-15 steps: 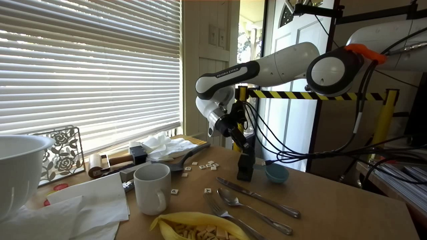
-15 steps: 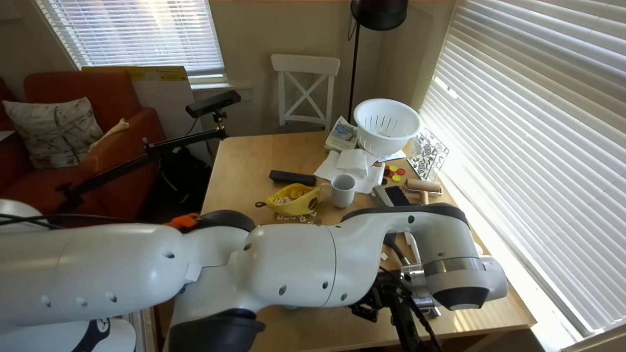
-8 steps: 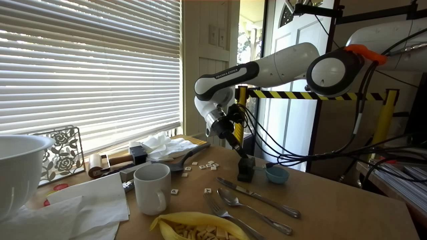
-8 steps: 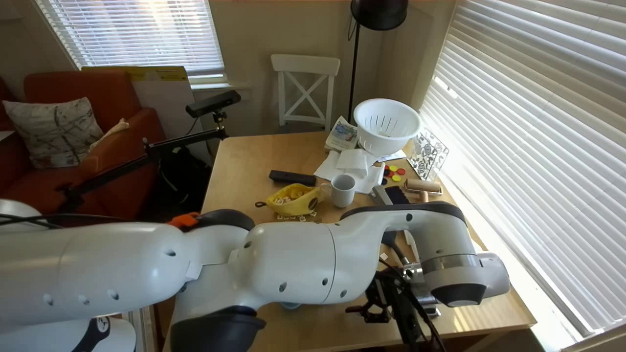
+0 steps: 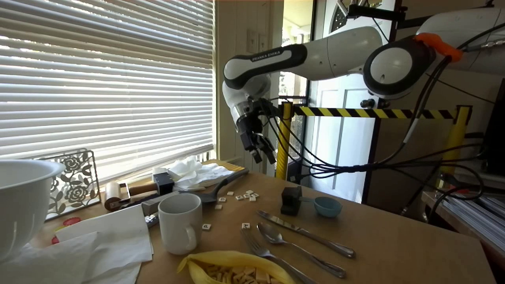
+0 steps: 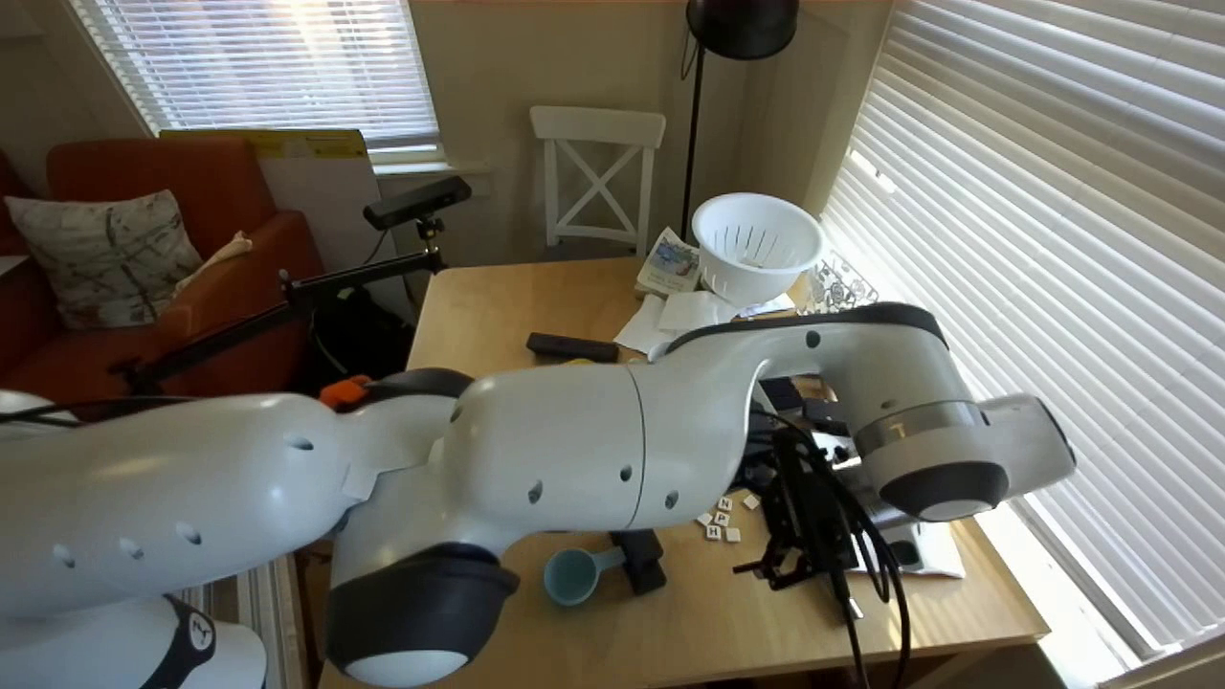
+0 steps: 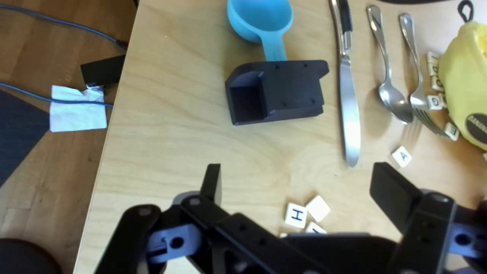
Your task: Move the blue and black object to the table
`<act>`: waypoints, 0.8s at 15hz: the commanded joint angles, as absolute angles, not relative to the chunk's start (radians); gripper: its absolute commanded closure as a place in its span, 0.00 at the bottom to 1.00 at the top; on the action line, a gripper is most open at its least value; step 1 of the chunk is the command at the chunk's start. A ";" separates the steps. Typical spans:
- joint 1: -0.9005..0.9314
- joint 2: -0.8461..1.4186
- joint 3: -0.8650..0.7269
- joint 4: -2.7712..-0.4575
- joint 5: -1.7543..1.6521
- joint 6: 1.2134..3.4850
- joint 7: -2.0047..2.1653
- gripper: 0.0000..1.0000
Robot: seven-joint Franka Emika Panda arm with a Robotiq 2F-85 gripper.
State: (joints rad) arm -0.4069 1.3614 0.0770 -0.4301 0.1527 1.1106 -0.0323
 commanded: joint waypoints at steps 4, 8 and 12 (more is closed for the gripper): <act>-0.330 1.287 0.023 -0.428 0.160 1.243 0.280 0.00; -0.269 1.260 -0.021 -0.428 0.119 1.411 0.337 0.00; -0.208 1.248 -0.081 -0.427 0.062 1.560 0.395 0.00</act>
State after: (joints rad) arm -0.2490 1.2615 -0.0374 -0.4274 0.1182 1.4853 0.3428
